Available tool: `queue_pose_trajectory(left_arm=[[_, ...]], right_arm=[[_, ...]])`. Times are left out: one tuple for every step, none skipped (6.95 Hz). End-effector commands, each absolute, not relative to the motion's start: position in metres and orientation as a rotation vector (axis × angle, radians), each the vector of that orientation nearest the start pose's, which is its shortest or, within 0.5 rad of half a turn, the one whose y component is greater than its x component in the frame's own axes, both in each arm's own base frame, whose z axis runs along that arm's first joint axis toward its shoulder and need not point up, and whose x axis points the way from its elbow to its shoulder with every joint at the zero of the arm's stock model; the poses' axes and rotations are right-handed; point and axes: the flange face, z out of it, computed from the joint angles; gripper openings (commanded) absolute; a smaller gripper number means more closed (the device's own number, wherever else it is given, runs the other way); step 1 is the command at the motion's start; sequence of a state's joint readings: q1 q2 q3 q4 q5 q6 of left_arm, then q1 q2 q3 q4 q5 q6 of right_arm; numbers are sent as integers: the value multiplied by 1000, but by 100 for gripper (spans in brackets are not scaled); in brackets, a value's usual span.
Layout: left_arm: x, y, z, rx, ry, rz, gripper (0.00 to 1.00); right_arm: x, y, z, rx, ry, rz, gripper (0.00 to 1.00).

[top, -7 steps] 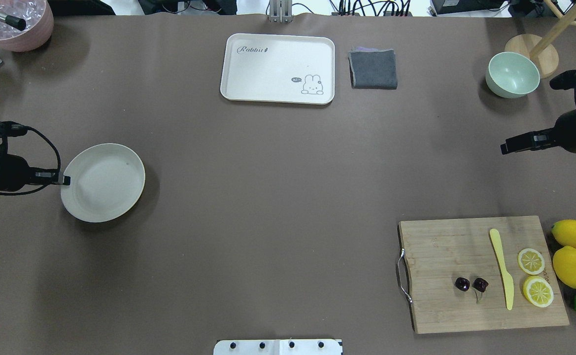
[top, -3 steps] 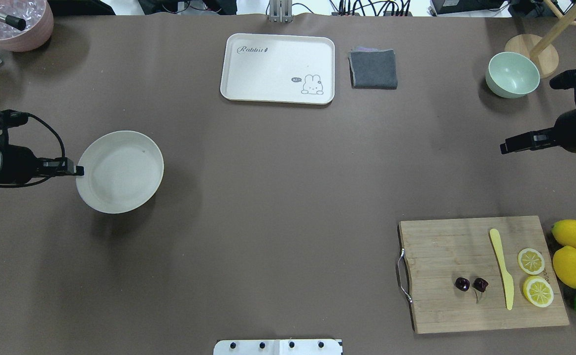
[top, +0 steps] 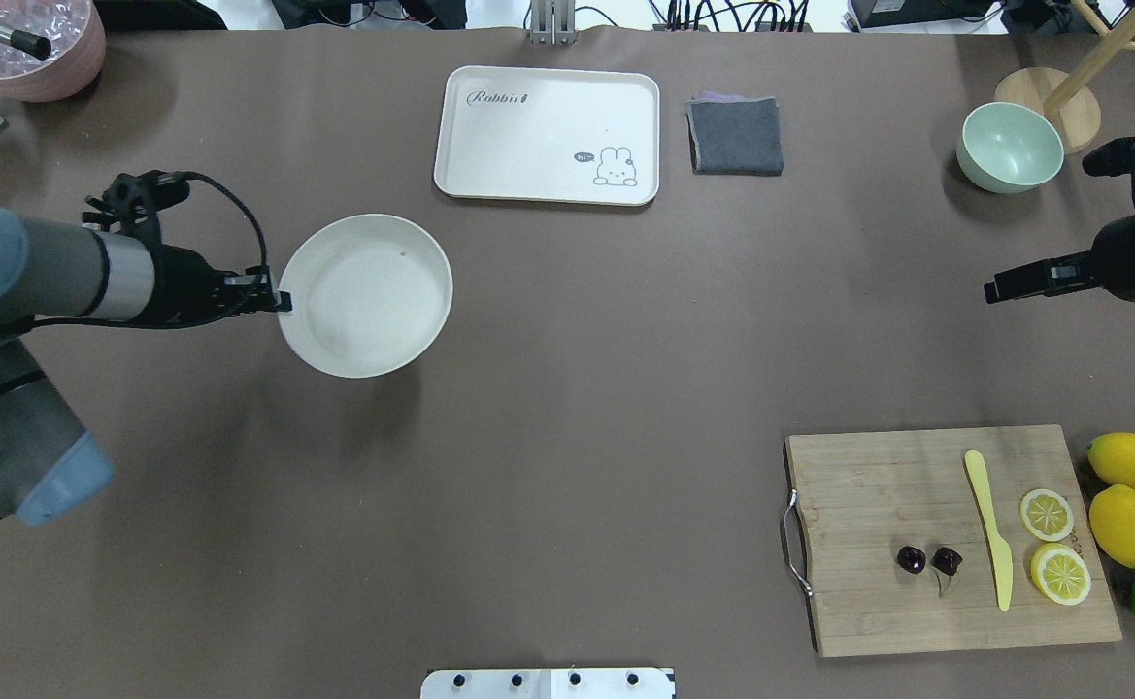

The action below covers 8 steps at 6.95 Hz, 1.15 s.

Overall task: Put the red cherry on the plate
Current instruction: 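Move the left gripper toward the white plate while the right arm lowers, then push the white plate toward the table center with the left gripper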

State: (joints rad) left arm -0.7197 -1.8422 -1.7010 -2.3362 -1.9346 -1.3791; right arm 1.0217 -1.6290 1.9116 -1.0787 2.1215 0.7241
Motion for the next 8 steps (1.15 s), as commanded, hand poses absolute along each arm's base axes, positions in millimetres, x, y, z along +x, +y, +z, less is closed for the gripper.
queue_pose_trajectory(left_arm=[[487,-442,271,169,1089,-309,0],[514,-432,256,163,1052,-310,0],[534,-424,262,167,1028,-307,0],[550,-420,262,174,1020,-301,0],[550,-419,263,182,1020,-302,98],[539,-419,249,206,1044,-312,98],[503,-431,235,228,1061,-338,98],[456,-451,241,150,1011,-345,98]], right_arm=[[-183,-454,469,295,-865,-51,100],[-183,-454,469,295,-865,-51,100],[-185,-453,469,292,-867,-55,100],[-187,-452,468,292,-869,-58,100],[-193,-449,464,288,-887,-54,100],[-206,-442,454,281,-932,-33,100],[-214,-432,436,278,-964,-17,100],[-222,-417,424,247,-987,9,99]])
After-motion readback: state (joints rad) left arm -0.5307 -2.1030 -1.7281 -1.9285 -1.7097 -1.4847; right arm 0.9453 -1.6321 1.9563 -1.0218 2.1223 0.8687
